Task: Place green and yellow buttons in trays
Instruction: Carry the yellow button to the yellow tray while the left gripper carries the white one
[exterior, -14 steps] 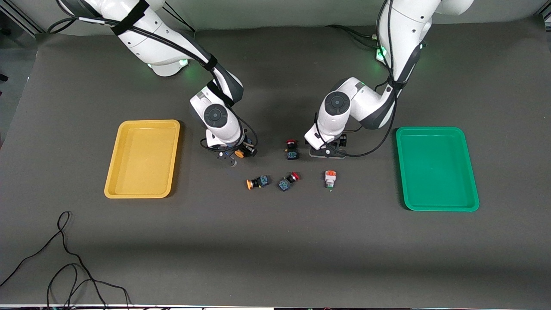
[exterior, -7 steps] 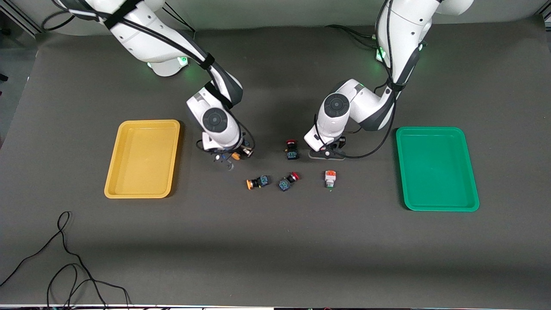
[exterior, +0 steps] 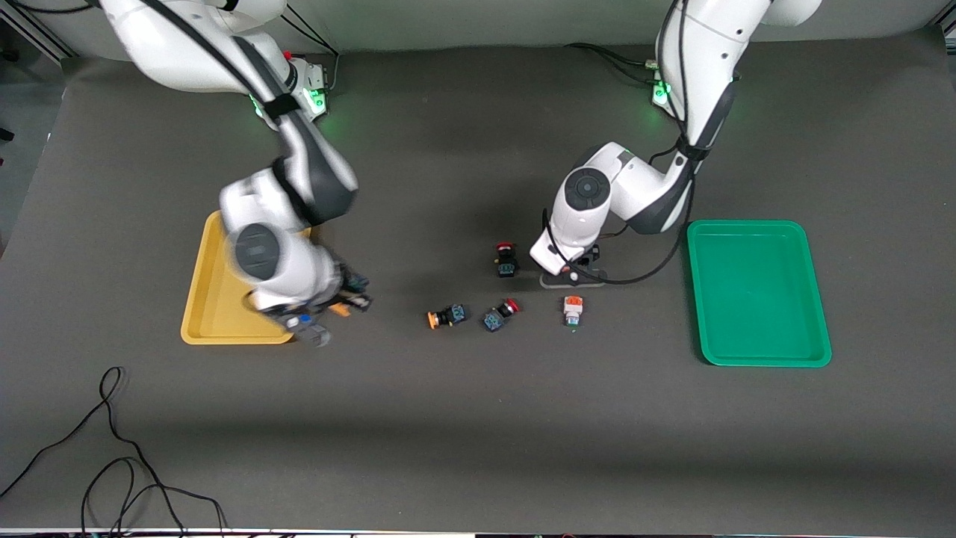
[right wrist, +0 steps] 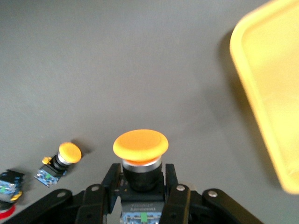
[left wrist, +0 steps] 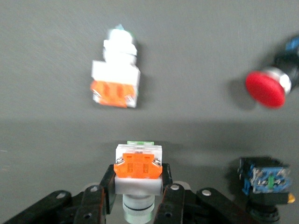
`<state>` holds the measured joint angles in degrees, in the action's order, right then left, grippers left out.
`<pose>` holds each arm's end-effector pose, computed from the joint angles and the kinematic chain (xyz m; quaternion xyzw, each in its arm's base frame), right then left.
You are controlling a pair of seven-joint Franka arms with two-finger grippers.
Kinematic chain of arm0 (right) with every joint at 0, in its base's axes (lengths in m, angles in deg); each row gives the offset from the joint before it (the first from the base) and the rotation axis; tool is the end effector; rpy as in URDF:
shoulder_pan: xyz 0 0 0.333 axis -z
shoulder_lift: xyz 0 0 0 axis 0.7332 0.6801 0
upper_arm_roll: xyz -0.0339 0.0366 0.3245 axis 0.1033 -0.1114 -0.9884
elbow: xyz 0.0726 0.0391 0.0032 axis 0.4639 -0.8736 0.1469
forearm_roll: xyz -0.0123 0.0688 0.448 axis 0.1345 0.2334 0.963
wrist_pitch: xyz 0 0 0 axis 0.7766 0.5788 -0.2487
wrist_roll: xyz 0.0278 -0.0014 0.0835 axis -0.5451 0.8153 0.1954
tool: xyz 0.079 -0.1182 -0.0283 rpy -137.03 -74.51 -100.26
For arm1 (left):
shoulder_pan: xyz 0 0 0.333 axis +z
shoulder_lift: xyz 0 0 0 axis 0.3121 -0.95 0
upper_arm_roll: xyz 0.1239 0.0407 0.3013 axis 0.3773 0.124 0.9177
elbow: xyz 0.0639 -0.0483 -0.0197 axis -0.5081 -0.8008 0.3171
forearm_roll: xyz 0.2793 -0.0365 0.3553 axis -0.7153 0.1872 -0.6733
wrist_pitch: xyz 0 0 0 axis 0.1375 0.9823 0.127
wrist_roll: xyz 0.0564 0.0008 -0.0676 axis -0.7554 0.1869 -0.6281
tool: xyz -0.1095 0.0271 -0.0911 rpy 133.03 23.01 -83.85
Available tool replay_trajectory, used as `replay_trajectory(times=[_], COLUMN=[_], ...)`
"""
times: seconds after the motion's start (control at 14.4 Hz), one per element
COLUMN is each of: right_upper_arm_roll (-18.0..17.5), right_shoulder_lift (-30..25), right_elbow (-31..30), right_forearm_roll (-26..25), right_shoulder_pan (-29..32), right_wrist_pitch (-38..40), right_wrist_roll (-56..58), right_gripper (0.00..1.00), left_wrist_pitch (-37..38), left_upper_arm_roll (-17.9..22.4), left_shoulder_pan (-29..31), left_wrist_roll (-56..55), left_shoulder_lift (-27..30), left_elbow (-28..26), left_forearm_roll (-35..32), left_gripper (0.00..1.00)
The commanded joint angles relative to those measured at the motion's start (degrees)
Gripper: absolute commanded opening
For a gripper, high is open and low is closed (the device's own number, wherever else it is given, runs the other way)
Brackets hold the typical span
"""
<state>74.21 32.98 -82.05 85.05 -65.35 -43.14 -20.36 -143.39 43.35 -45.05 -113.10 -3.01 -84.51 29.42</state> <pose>0.6622 0.2403 0.2810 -0.9652 0.2514 0.0715 0.0093 0.5233 -0.3864 0.1526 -0.9994 -0.0334 0.0074 0.0002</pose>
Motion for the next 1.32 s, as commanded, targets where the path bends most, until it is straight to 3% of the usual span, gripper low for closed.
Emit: replay_trajectory(times=[0.0,0.21,0.42,0.76,0.97,1.18,1.25], right_upper_arm_roll=[8.08,14.94,19.69,21.11,22.07,23.84,24.45], right_shoulder_lift=[-2.79,-3.41,-4.55,-3.94,-1.31,0.28,0.02], right_elbow=[-1.39,-4.63,-12.44,-25.28,-29.25,-29.87,-30.05], right_forearm_roll=[6.32,6.42,6.33,6.33,6.33,6.42,6.42], right_shoulder_pan=[-0.18,-0.44,-0.44,-0.44,-0.26,-0.18,-0.09], right_wrist_pitch=[2.26,4.11,-0.88,-16.94,-25.32,-26.65,-26.31], right_wrist_roll=[12.67,22.86,31.04,33.0,38.08,41.96,42.58], right_gripper=[0.14,0.14,0.14,0.14,0.14,0.14,0.35], left_wrist_pitch=[15.33,28.63,32.69,39.73,37.63,25.72,20.54], left_upper_arm_roll=[-0.14,-0.32,-0.23,0.12,0.21,0.21,0.21], left_shoulder_pan=[1.47,5.67,10.15,23.85,31.5,35.82,35.83], left_wrist_roll=[-1.05,-0.43,2.97,20.18,31.7,37.53,37.8], left_shoulder_lift=[4.61,6.55,10.32,12.53,12.18,11.91,11.65], left_elbow=[8.81,17.79,18.43,17.81,15.19,6.16,2.03], left_forearm_roll=[3.81,6.12,7.7,6.92,3.85,2.09,1.56], left_gripper=[0.16,0.16,0.15,0.15,0.15,0.15,0.15])
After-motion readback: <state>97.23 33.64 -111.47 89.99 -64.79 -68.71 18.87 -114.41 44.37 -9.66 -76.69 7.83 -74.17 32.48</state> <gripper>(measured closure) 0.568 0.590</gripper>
